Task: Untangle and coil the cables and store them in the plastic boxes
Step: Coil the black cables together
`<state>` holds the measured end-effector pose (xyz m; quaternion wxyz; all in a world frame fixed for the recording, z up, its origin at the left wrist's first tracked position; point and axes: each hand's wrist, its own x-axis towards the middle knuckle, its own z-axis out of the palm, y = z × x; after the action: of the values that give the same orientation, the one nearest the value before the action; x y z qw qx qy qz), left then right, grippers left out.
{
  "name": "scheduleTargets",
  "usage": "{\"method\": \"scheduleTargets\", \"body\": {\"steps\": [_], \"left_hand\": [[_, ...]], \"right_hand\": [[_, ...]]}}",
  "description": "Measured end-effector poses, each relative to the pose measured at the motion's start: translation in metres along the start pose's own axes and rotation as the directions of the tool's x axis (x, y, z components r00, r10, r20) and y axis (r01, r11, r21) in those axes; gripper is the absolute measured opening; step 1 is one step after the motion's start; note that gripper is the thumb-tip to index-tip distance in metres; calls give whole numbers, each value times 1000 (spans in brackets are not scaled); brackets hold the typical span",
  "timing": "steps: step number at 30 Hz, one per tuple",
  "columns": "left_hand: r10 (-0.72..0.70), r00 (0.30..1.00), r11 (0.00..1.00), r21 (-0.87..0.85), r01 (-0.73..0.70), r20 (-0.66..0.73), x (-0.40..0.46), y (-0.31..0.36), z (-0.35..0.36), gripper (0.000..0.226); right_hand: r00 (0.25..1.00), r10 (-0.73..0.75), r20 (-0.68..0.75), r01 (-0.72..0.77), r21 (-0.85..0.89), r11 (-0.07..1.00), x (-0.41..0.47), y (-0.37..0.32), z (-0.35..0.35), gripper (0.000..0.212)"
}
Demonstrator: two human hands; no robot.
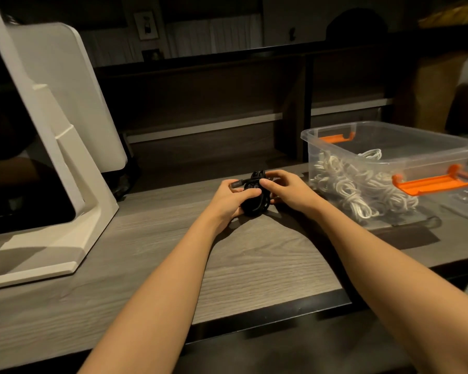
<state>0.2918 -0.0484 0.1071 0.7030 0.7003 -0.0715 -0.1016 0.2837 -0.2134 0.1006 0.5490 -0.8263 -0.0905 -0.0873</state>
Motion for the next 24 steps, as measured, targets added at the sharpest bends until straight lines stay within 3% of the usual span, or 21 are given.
{"method": "scheduleTargets", "body": {"steps": [8,11,15,19,24], "left_hand": [[24,997,992,127,-15,-68,-16,14,11,59],[73,994,983,176,-57,-84,-22,30,15,44],[116,989,985,138,-102,-95,-36,59,23,16],[174,979,981,108,-162,-110,-48,83,41,17],[130,991,991,43,-129,-25,-52,109,70,20]], "right_hand": [[996,87,-30,-90,-83,993,-13,-25,3,39],[993,84,-85,-91,-79,993,-14,-44,-5,38],[981,60,-183,-76,-82,994,-17,-74,-18,40],[963,36,-269,-69,-116,991,-19,-97,-33,46],[937,5,-349,-76,-189,979,-23,-115,-62,41]]}}
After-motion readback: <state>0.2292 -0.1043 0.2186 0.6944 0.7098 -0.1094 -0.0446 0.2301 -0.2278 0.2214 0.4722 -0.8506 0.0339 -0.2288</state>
